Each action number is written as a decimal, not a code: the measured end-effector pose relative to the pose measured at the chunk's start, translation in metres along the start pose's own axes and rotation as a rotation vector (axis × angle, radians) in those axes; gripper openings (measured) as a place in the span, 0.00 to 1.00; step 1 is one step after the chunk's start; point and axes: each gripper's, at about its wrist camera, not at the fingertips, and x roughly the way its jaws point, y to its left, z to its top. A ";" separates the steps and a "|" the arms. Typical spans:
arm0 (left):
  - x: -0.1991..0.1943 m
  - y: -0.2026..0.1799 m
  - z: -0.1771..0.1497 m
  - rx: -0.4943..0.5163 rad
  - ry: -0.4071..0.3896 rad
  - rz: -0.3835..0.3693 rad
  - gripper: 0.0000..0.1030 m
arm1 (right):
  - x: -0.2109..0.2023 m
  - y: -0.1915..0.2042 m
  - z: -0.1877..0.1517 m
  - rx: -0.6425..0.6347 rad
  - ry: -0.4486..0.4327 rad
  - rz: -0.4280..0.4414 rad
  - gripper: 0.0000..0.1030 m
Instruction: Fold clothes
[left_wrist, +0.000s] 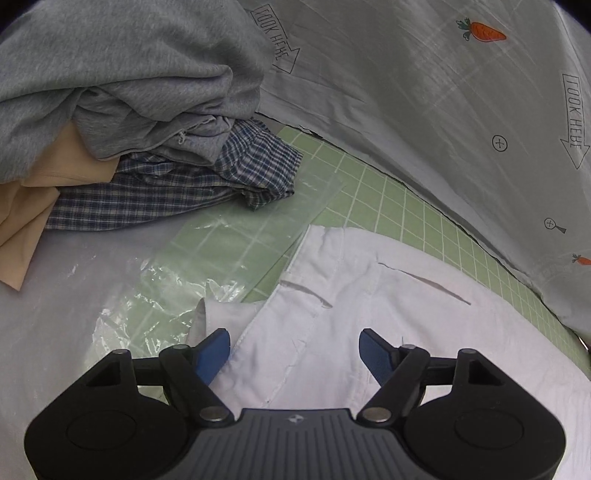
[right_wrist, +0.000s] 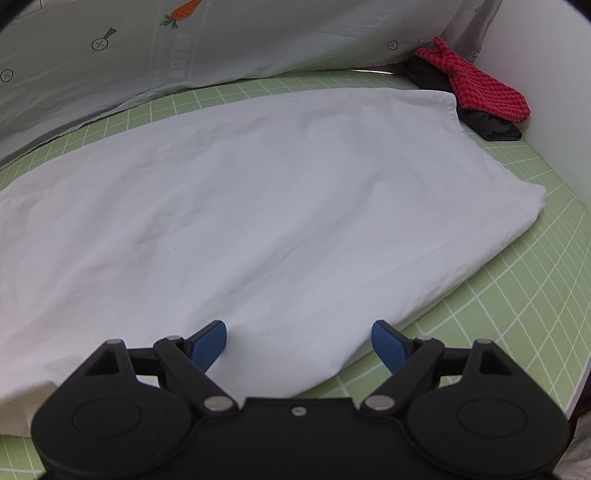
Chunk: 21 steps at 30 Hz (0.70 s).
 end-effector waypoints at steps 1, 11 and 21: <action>0.003 -0.001 -0.002 0.015 0.014 -0.008 0.69 | 0.002 0.004 0.001 -0.018 0.005 -0.011 0.84; 0.026 -0.003 -0.014 0.041 0.075 -0.035 0.72 | 0.016 0.027 0.012 -0.091 0.024 -0.034 0.84; -0.022 -0.007 -0.013 -0.011 -0.044 -0.024 0.07 | 0.013 0.016 0.009 -0.066 0.008 0.014 0.84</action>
